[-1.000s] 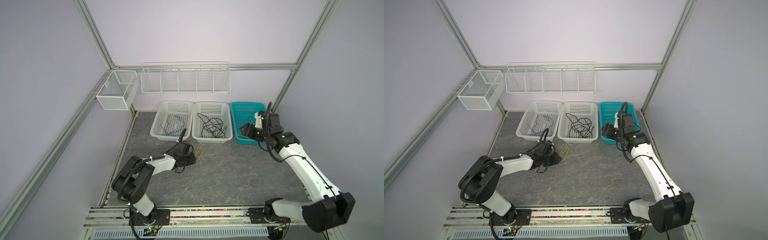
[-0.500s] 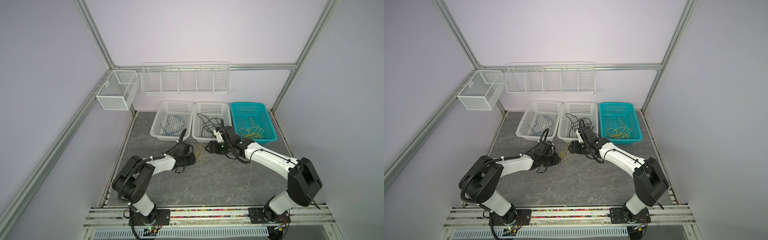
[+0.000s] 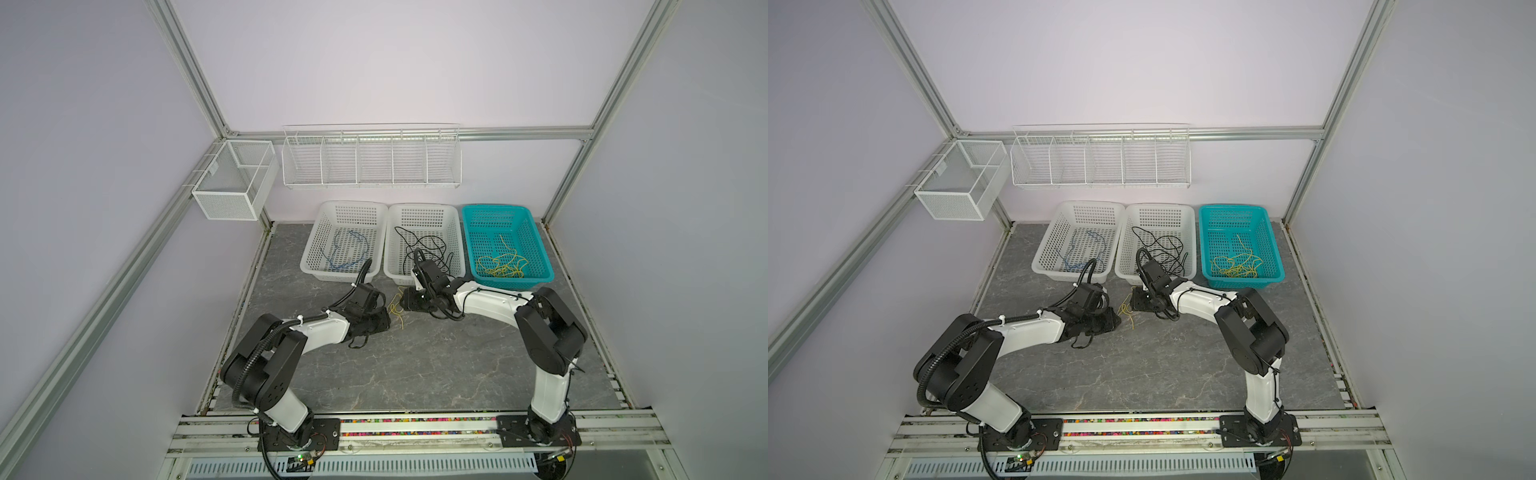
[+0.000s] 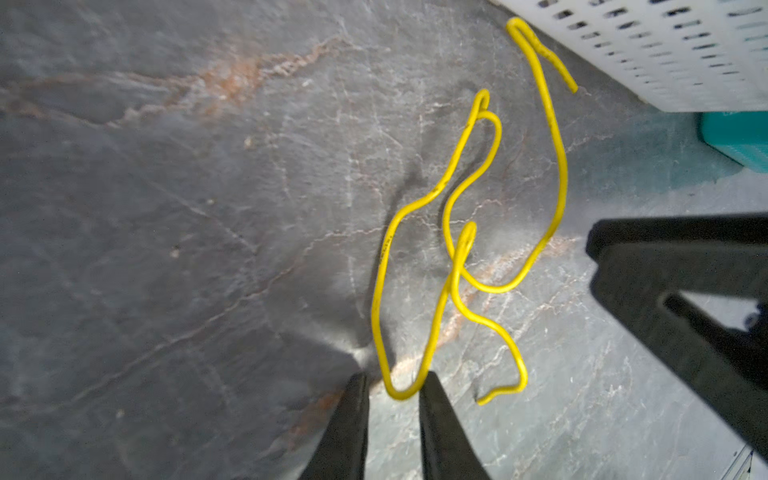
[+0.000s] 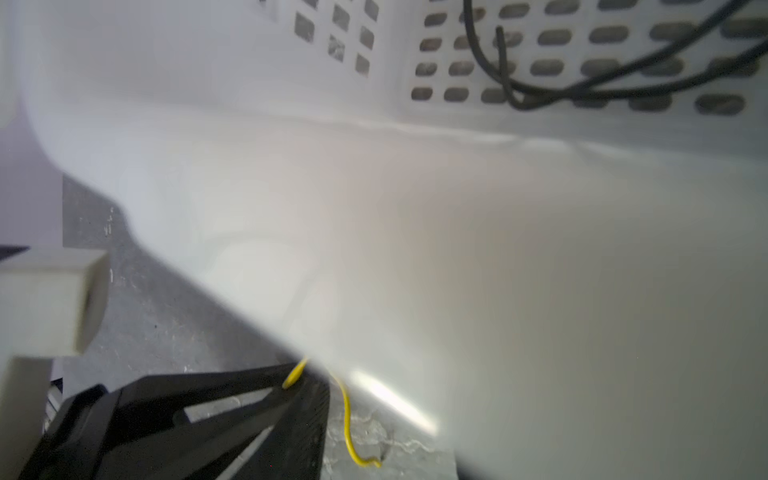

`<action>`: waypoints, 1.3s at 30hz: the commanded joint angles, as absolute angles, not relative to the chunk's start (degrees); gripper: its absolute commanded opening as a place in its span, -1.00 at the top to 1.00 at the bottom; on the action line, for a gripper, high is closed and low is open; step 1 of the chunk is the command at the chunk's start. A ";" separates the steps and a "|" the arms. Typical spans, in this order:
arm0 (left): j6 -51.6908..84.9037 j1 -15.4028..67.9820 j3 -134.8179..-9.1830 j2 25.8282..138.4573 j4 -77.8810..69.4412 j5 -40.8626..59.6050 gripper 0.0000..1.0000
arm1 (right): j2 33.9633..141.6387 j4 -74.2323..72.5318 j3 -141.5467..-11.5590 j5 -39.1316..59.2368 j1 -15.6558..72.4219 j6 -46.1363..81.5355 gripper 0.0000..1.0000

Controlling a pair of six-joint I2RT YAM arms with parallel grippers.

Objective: Untangle the cables
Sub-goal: 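Reach the right gripper to the last yellow cable beside the black-cable basket and grasp it, then lift the yellow cable with the right gripper toward the teal basket while the left withdraws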

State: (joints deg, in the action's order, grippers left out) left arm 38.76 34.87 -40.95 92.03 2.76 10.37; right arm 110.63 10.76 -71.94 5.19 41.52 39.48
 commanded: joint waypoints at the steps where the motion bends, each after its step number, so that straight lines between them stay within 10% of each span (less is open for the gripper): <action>1: 38.23 34.74 -40.17 91.23 2.07 10.28 0.52 | 113.93 10.04 -73.83 3.97 42.03 40.10 0.09; 13: 38.22 34.72 -39.90 89.02 2.43 10.47 0.44 | 114.94 10.28 -74.53 1.66 44.50 39.27 0.84; 39: 31.33 34.63 -43.63 63.74 18.28 3.36 -0.53 | 73.11 23.51 -61.10 -5.93 45.44 30.69 0.86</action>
State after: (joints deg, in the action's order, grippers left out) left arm 33.78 34.87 -40.97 65.36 14.70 4.99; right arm 76.86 20.03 -62.39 -3.86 45.12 32.95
